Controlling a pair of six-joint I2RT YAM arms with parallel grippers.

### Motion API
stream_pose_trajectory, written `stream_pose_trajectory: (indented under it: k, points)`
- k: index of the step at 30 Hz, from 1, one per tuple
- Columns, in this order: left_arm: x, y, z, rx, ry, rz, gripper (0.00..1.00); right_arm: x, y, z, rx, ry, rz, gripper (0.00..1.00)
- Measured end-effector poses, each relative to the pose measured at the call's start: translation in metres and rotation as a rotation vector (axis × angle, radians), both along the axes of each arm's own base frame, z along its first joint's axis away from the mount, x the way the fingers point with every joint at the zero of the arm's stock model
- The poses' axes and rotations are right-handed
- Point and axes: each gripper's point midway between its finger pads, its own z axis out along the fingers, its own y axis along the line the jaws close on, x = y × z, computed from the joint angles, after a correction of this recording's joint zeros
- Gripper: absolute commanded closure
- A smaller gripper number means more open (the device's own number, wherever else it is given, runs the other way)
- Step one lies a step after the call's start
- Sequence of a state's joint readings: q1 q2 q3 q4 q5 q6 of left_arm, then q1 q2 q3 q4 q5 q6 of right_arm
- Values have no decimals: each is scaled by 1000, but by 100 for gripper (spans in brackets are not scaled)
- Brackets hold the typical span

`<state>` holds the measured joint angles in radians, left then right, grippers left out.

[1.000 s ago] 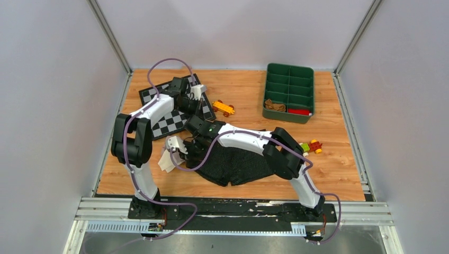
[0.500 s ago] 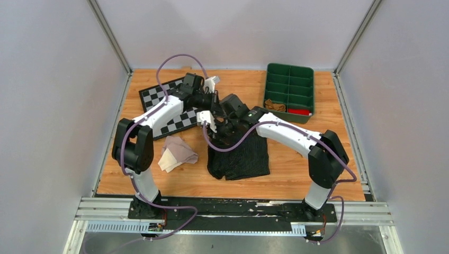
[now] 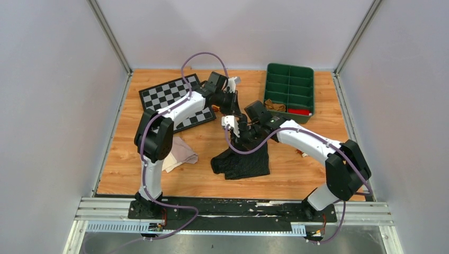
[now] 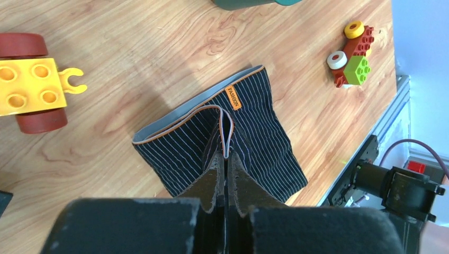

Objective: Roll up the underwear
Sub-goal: Fold the underwear at the center of the board.

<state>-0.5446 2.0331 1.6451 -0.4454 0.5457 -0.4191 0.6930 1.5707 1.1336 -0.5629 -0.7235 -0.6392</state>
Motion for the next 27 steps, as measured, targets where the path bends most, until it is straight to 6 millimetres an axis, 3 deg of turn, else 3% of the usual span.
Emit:
stream_pose_trajectory:
  k: [7,12,17,22,27]
  points:
    - [-9,-12,-5,24,-6,-26,100,-7,-22,1,4,6,-40,100]
    - [-17,-5,-12,76,-3,-41,100,-2,-30,8,20,18,-68,100]
    - [-24,4,-19,109,16,-32,100,-4,-52,8,15,44,-96,100]
    - [-20,4,-17,121,5,-22,100,-20,-76,0,-16,40,-87,100]
    - [-7,-12,-4,100,-55,-35,100,-29,-88,-16,-54,28,-64,100]
